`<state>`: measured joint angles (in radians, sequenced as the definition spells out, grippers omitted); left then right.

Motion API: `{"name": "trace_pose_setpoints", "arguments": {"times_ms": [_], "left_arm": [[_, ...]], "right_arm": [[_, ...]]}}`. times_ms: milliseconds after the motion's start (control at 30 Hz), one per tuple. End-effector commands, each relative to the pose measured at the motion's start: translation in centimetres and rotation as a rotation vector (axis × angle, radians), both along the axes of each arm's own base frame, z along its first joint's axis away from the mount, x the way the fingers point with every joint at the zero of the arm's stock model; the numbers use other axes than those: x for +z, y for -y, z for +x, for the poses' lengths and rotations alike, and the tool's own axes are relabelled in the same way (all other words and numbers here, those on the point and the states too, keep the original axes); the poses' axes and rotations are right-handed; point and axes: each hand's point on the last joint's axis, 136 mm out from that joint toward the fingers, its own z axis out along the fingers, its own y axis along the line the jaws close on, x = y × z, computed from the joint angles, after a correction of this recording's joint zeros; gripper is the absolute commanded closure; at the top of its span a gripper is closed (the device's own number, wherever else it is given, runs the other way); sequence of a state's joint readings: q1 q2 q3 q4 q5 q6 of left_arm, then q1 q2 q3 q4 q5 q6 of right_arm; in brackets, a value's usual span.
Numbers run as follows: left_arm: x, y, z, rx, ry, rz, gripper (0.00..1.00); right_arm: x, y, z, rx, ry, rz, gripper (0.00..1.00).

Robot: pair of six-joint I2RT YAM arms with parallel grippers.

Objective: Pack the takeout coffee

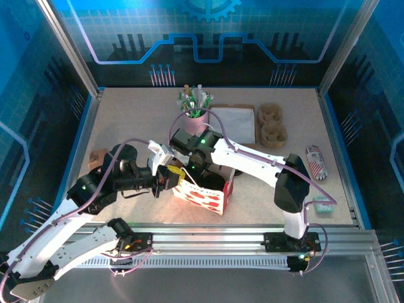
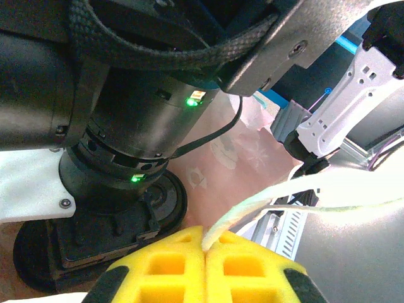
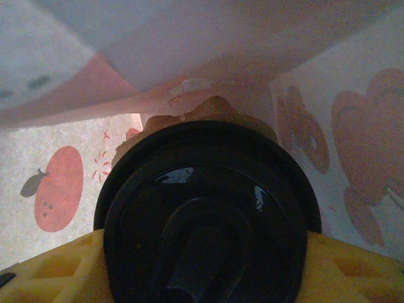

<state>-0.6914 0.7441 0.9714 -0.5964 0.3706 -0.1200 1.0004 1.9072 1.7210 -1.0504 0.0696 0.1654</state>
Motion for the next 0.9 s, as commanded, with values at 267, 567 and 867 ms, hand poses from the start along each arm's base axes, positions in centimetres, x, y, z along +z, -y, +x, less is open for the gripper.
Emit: {"name": "trace_pose_setpoints", "arguments": {"times_ms": [267,567,867], "left_arm": [[0.56,0.03,-0.3,-0.019,0.048,-0.011,1.0],[0.55,-0.01,-0.31,-0.018,0.049,-0.009,1.0],[0.55,-0.04,-0.35,-0.017,0.049,-0.011,1.0]], "right_arm": [[-6.64,3.52,-2.72,-0.023,-0.164,-0.221,0.4],[-6.79,3.37,-2.69,-0.022,-0.164,-0.218,0.37],[-6.99,3.59,-2.75,-0.024,-0.164,-0.223,0.36]]}}
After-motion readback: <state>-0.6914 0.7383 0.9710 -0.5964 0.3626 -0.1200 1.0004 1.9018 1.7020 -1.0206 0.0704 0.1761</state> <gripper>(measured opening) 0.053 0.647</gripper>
